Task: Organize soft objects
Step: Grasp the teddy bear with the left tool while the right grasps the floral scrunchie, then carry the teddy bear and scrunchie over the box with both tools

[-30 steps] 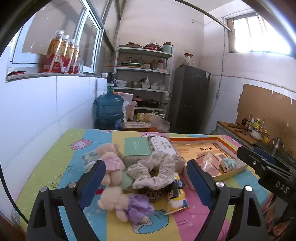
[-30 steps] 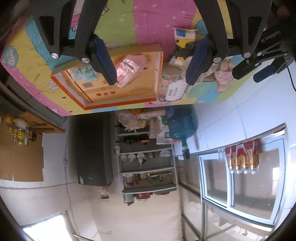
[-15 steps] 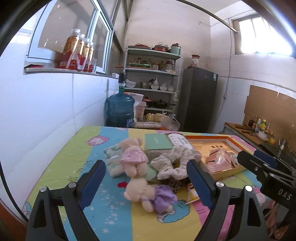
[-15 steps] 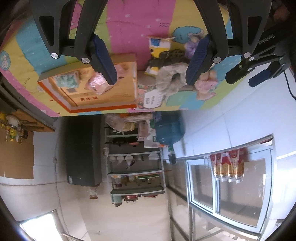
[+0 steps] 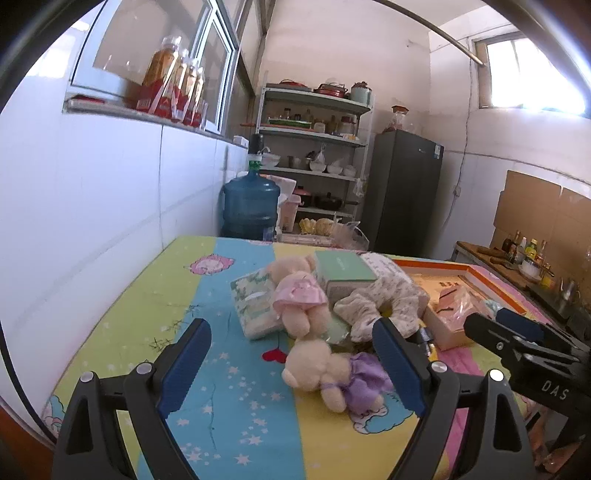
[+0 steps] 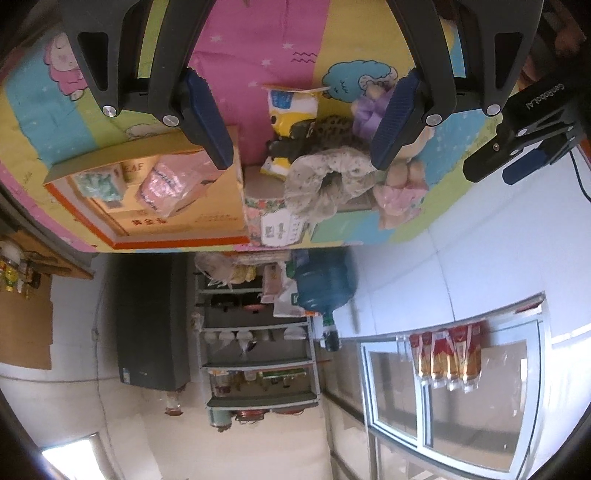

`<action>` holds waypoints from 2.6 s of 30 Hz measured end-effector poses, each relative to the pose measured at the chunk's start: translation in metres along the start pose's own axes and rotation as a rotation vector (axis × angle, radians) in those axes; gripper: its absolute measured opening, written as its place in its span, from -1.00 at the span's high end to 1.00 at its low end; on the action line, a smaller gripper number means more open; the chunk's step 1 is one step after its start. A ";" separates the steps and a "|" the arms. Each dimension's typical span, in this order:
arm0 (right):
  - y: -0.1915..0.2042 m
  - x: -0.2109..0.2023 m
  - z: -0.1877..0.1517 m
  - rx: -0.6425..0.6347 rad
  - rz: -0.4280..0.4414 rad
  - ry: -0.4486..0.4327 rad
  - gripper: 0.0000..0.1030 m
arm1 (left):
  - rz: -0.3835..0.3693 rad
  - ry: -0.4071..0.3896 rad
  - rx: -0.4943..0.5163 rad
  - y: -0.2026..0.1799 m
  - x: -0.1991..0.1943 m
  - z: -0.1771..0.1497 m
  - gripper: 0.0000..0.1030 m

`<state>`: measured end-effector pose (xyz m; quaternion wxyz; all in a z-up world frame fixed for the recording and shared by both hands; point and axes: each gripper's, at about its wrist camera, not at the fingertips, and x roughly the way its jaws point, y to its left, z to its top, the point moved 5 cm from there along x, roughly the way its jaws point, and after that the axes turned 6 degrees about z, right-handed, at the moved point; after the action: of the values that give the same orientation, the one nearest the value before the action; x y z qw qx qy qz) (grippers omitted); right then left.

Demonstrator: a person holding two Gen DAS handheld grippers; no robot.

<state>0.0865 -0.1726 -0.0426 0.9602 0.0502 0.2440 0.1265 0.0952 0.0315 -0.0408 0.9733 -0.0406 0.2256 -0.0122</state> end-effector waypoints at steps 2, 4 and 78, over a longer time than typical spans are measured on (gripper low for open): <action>0.004 0.007 -0.002 -0.012 0.008 0.012 -0.51 | 0.005 0.010 -0.005 0.004 0.005 -0.003 -0.73; 0.009 0.018 -0.006 -0.033 0.014 0.029 -0.51 | 0.012 0.017 -0.010 0.008 0.009 -0.005 -0.73; 0.012 0.044 0.029 -0.084 0.275 0.031 0.87 | -0.048 0.073 0.060 -0.034 0.068 0.032 0.09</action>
<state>0.1351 -0.1498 -0.0356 0.9311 0.0412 0.2442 0.2679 0.1704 -0.0024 -0.0390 0.9646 -0.0166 0.2594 -0.0439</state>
